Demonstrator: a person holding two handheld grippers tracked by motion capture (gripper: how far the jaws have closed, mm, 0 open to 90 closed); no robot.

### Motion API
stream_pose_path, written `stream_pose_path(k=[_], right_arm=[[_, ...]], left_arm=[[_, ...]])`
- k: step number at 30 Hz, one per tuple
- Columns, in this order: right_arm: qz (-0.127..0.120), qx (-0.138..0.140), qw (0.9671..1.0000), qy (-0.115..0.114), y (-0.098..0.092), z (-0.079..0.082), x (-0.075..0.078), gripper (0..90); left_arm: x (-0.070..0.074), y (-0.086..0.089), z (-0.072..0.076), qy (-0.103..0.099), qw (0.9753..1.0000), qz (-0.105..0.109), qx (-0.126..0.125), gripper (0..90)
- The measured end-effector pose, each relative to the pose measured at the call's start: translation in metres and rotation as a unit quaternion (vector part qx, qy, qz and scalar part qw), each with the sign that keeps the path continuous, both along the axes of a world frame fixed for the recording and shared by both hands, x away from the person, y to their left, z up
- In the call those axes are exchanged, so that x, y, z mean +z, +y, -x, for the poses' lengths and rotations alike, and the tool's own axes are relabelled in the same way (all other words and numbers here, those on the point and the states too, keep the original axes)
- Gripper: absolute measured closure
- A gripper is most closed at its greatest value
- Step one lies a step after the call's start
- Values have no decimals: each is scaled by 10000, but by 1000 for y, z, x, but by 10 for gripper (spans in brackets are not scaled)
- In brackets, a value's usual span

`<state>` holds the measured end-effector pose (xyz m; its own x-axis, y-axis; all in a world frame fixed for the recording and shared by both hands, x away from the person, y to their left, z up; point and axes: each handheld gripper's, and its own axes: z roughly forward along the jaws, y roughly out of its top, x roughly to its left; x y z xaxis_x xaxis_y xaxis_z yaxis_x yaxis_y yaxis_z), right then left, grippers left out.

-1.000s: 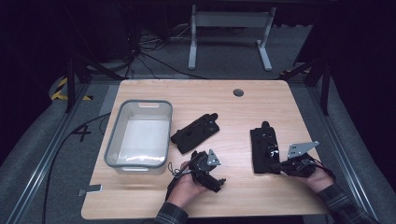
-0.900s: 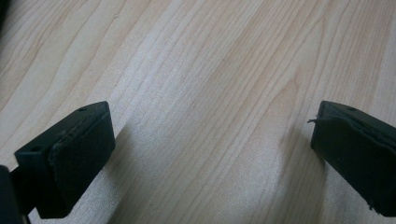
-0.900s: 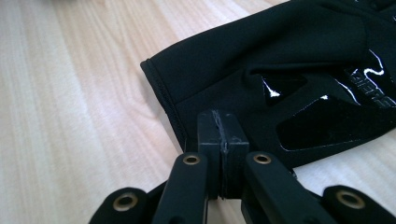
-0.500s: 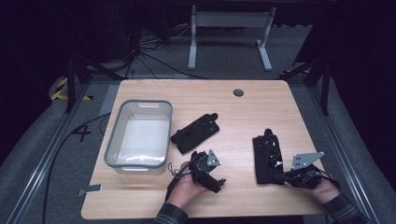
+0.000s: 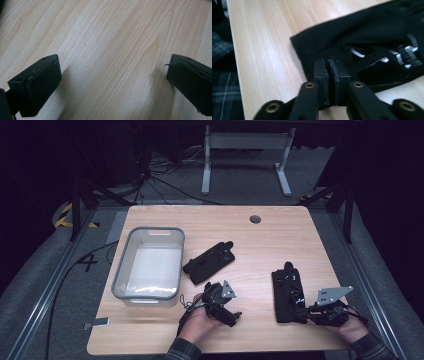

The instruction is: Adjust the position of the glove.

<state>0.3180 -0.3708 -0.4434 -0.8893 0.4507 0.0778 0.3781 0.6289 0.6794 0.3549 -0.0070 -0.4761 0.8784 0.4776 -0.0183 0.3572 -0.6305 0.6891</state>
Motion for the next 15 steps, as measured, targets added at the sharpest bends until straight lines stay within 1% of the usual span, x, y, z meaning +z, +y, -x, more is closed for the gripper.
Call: stream_pose_path(k=[1,4,5,7,8,11,12,13,14,15], right_arm=[[-44,-41,10000,-37,-2,-1,2,774],[-152,-290,9993,-156,-7,-4,5,664],[-138,-384,9989,-227,-9,-6,6,622],[-107,-522,9982,-279,-12,-10,6,540],[-77,-709,9969,-345,-16,-13,5,488],[-51,-961,9945,-407,-27,-19,1,366],[-51,-961,9945,-407,-27,-19,1,366],[-5,-1059,9935,-419,-31,-21,-1,307],[109,-1311,9907,-350,-39,-26,-8,234],[126,-1367,9900,-336,-42,-27,-10,221]], left_arm=[[0,0,0,-5,10000,-1,-1,0],[0,0,0,1,10000,0,0,0],[0,0,0,-6,10000,0,-1,1],[0,0,0,-2,10000,-2,-2,1],[0,0,0,-4,10000,-1,-4,1],[0,0,0,-3,10000,1,-3,1],[0,0,0,-3,10000,1,-3,0],[0,0,0,-4,10000,0,-5,0],[0,0,0,0,10000,-4,-9,1],[0,0,0,-2,10000,0,-3,0]])
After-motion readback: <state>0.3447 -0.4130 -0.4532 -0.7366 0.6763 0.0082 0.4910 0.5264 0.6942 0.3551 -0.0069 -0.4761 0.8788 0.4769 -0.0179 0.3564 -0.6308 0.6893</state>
